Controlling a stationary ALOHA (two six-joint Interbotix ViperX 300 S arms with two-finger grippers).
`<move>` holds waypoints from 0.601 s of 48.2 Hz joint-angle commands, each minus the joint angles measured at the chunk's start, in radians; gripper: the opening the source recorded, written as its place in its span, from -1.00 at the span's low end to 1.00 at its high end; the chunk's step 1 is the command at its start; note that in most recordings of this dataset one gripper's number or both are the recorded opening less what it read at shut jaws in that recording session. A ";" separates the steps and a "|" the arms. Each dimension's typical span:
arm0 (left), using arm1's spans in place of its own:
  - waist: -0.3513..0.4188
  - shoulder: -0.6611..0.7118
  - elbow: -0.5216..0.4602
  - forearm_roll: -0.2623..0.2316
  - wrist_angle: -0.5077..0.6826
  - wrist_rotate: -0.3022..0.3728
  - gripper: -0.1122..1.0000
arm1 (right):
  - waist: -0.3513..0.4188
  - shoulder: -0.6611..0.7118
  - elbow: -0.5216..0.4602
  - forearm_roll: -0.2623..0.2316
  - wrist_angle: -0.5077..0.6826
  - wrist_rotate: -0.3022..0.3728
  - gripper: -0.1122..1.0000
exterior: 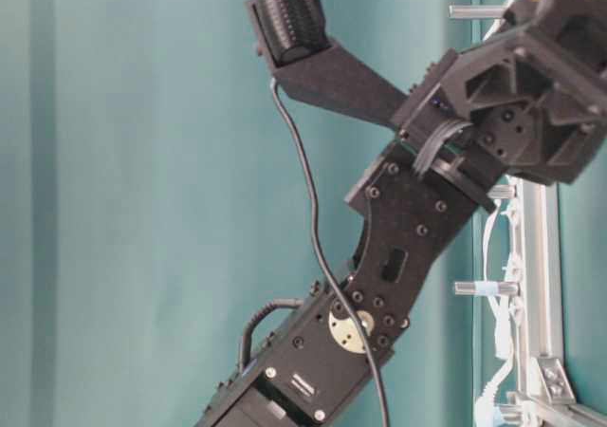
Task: Insert the wire through the string loop located on the right side.
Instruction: 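Open the right gripper and pull the cable leftward with left gripper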
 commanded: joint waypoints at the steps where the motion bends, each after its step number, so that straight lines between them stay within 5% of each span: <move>1: 0.003 -0.057 -0.003 0.003 0.011 -0.002 -0.38 | 0.003 -0.043 0.011 -0.002 -0.002 0.003 0.66; 29: -0.003 -0.262 0.204 0.003 0.109 -0.003 -0.39 | 0.003 -0.245 0.114 -0.002 0.054 0.003 0.65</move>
